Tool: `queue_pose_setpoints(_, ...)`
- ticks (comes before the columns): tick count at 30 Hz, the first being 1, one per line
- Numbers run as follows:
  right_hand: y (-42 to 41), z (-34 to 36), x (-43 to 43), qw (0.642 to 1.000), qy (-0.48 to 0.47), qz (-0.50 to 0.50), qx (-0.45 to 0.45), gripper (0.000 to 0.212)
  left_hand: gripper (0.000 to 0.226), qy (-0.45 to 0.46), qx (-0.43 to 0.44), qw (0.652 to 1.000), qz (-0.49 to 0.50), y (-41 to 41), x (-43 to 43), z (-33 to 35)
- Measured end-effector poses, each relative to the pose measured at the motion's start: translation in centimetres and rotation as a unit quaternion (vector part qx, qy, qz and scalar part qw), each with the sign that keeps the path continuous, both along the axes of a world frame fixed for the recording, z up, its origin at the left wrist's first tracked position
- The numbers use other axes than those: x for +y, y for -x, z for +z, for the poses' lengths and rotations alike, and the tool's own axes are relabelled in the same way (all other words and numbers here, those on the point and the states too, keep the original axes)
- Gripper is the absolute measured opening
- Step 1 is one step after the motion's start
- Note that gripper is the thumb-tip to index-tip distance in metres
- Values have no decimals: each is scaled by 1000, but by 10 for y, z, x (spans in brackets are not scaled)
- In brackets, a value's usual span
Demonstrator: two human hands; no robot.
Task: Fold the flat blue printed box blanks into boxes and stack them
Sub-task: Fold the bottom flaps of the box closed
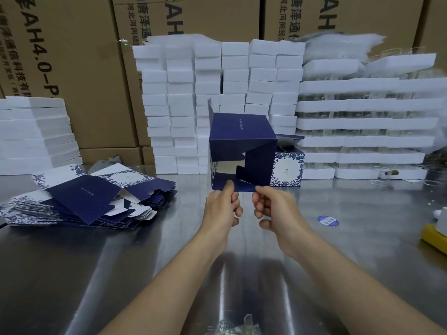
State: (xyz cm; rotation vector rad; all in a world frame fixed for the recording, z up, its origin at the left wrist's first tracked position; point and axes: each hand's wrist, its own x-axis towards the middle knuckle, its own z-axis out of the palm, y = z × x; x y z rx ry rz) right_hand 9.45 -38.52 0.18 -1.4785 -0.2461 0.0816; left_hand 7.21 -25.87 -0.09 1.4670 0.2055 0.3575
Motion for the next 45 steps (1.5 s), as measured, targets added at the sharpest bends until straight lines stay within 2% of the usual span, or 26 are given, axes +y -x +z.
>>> queue_pose_setpoints(4, -2, -2, 1, 1000, -16, -14, 8, 39, 46, 41, -1, 999, 17, -1, 1, -1)
queue_pose_setpoints(7, -6, -3, -2, 1000, 7, -15, 5, 36, 41, 33, -2, 999, 27, -3, 2, 0)
queue_pose_setpoints(8, -6, -2, -2, 1000, 16, -21, -3, 31, 40, 28, -2, 999, 26, -3, 2, 0)
queue_pose_setpoints(10, -7, -3, -3, 999, 21, -36, -21, 8, 40, 24, -1, 999, 22, -4, 3, 0)
queue_pose_setpoints(11, -8, -4, -3, 999, 9, -35, -24, 11, 41, 23, 2, 1000, 18, -4, 4, -1)
queue_pose_setpoints(12, -9, -5, -3, 999, -3, -28, -26, 27, 41, 17, 6, 1000, 14, -4, 4, -1)
queue_pose_setpoints(14, -11, -5, -3, 998, -26, -26, -45, 45, 44, -11, 15, 1000, 0, -4, 6, -1)
queue_pose_setpoints(16, -11, -4, -5, 995, -40, -63, -67, 36, 43, -52, 16, 997, -58, -4, 9, -2)
queue_pose_setpoints(19, -14, -2, -12, 986, -40, -130, -93, 24, 19, -157, 34, 970, -184, 0, 12, -4)
queue_pose_setpoints(21, -17, -1, -18, 980, -18, -160, -114, 23, 11, -172, 52, 972, -154, -4, 17, -9)
queue_pose_setpoints(23, -21, 0, -23, 976, -4, -178, -126, 25, 27, -130, 62, 987, -70, -8, 23, -11)
queue_pose_setpoints(25, -23, -1, -26, 974, 10, -186, -131, 23, 65, -104, 28, 994, 4, -12, 32, -13)
queue_pose_setpoints(27, -24, -3, -26, 971, 37, -190, -140, 24, 98, -138, -49, 989, 22, -14, 41, -16)
queue_pose_setpoints(28, -24, -5, -26, 970, 49, -185, -149, 30, 102, -183, -91, 979, 26, -14, 43, -16)
queue_pose_setpoints(30, -23, -7, -24, 968, 58, -168, -176, 43, 97, -283, -139, 948, 35, -15, 42, -17)
queue_pose_setpoints(31, -21, -7, -23, 967, 57, -156, -194, 45, 94, -302, -150, 941, 36, -15, 40, -18)
queue_pose_setpoints(33, -18, -7, -22, 960, 72, -134, -237, 48, 100, -278, -165, 946, 22, -15, 35, -19)
queue_pose_setpoints(36, -16, -8, -23, 943, 111, -105, -294, 65, 120, -256, -197, 946, -8, -13, 32, -19)
queue_pose_setpoints(41, -29, -16, -27, 926, 157, -89, -332, 80, 108, -247, -221, 943, -6, -9, 32, -18)
queue_pose_setpoints(45, -33, -20, -27, 911, 209, -52, -353, 87, 97, -284, -224, 932, 9, -7, 31, -18)
